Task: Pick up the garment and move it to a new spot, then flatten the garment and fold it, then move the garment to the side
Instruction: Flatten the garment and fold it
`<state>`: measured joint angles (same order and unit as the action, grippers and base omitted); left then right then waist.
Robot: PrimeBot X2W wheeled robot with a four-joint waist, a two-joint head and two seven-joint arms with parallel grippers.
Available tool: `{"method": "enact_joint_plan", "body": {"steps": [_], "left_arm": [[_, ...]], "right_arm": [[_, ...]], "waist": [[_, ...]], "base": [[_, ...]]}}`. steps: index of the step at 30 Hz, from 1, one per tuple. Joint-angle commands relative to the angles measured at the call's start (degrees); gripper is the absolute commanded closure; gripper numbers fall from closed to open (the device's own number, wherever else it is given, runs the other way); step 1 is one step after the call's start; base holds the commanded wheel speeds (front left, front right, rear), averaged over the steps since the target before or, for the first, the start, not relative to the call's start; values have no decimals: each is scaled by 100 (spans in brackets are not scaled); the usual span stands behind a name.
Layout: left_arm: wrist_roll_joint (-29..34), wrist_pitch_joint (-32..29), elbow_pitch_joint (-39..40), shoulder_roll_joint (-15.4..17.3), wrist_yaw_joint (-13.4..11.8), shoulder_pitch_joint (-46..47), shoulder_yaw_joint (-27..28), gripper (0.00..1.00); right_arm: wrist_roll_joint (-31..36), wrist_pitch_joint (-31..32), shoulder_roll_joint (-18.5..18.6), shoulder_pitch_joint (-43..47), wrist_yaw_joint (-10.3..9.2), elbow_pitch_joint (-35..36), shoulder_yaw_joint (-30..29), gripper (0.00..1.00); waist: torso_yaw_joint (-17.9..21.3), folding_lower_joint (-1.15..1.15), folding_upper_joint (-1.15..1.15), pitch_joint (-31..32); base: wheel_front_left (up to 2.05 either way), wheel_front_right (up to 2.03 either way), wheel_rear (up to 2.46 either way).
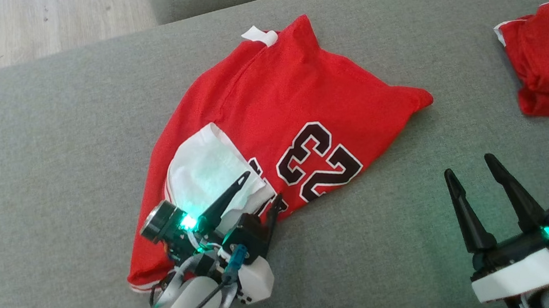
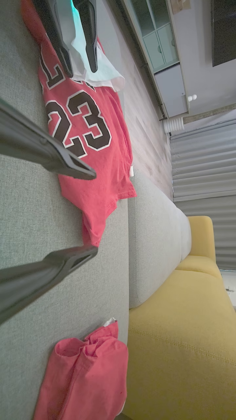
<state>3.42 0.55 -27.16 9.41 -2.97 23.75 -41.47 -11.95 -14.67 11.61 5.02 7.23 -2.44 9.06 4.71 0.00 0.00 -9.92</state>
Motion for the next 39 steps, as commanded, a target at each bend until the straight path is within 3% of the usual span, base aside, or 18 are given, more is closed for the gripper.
{"method": "enact_joint_plan", "body": {"steps": [1, 12, 23, 24, 25, 26, 27, 29, 39], "left_arm": [[-54, -7, 218, 95, -1, 279, 148, 0], [-240, -184, 863, 260, -158, 77, 265, 0], [-350, -286, 757, 348, -108, 75, 219, 0], [-361, -297, 720, 344, -99, 90, 213, 6], [-367, -295, 689, 340, -95, 105, 206, 27], [-382, -287, 662, 331, -88, 116, 201, 54], [-401, -260, 643, 317, -89, 126, 203, 63], [-424, -187, 605, 296, -85, 147, 191, 100], [-441, 519, 1090, 319, -486, 176, 376, 100]], "right_arm": [[-4, -33, 107, -168, 25, 158, 104, 0], [15, -33, 114, -173, 25, 155, 80, 0], [-4, -33, 147, -274, 25, 182, 104, 0], [-8, -33, 155, -282, 25, 184, 102, 0], [-9, -33, 163, -290, 25, 185, 101, 0], [-10, -33, 170, -297, 25, 187, 98, 0], [-11, -33, 175, -300, 25, 188, 90, 0], [-9, -33, 181, -296, 25, 191, 70, 0], [-106, -33, 313, -301, 25, 219, -97, 0]], "waist": [[2, 0, 0, -3], [-28, 0, 0, -30], [-35, 0, 0, -163], [-31, 0, 0, -178], [-25, 0, 0, -190], [-21, 0, 0, -201], [-21, 0, 0, -211], [-31, 0, 0, -222], [-523, 0, 0, -144]], "base": [[0, 0, 0], [0, 0, 0], [0, 0, 0], [0, 0, 0], [0, 0, 0], [0, 0, 0], [0, 0, 0], [0, 0, 0], [0, 0, 0]]}}
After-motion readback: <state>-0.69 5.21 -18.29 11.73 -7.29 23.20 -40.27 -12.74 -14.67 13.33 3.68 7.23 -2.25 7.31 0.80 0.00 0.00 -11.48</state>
